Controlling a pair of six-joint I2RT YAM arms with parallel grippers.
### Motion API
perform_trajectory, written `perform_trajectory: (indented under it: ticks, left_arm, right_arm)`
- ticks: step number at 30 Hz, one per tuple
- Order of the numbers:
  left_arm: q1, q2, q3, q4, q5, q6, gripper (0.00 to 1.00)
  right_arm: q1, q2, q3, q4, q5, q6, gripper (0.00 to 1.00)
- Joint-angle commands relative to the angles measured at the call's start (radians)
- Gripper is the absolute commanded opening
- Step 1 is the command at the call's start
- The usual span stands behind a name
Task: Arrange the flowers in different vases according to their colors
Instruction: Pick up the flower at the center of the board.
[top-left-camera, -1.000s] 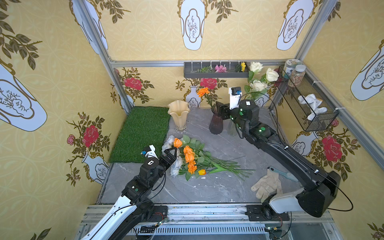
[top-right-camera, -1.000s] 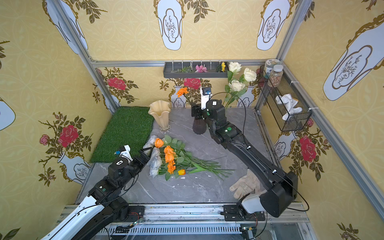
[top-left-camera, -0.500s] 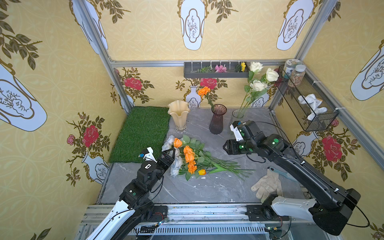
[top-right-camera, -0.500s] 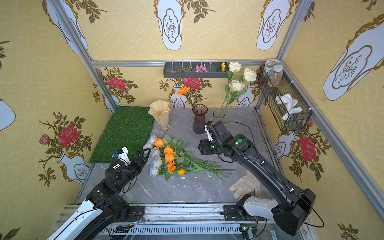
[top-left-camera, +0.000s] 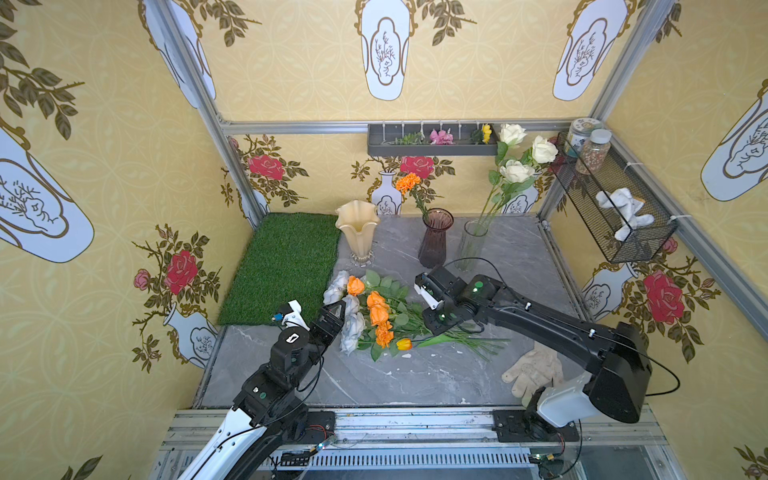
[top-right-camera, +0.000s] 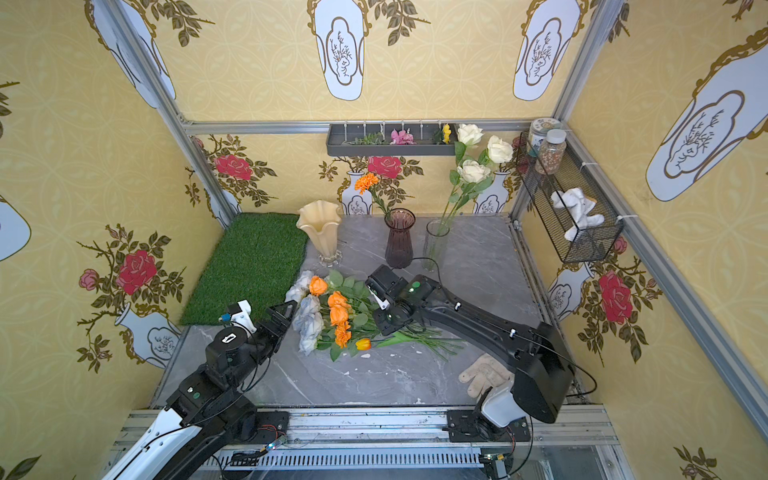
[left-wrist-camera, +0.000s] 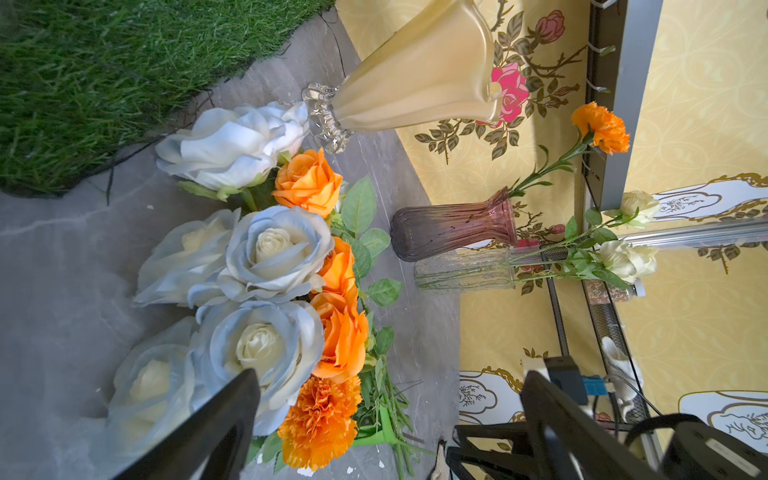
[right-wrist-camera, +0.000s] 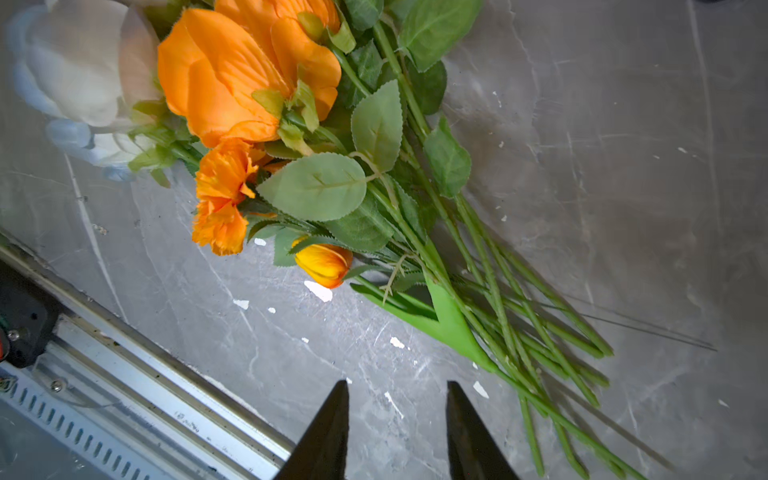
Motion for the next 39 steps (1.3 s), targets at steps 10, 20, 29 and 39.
perform_trajectory:
  ticks: [10,20,29,39]
  left_arm:
    - [0.001,0.053,-0.020,0.067,-0.041,-0.044,1.00]
    - [0.001,0.066,-0.008,0.053,-0.046,-0.044,1.00]
    - [0.001,0.050,-0.005,0.035,-0.054,-0.045,1.00]
    - [0.001,0.051,-0.010,0.040,-0.059,-0.048,1.00]
  right_arm:
    - [-0.047,0.160,-0.019,0.148,-0.054,-0.203,0.32]
    - [-0.046,0.197,-0.048,0.209,-0.022,-0.269,0.24]
    - [-0.060,0.235,-0.054,0.237,-0.019,-0.312,0.21]
    - [-0.022,0.220,-0.043,0.231,0.075,-0.370,0.07]
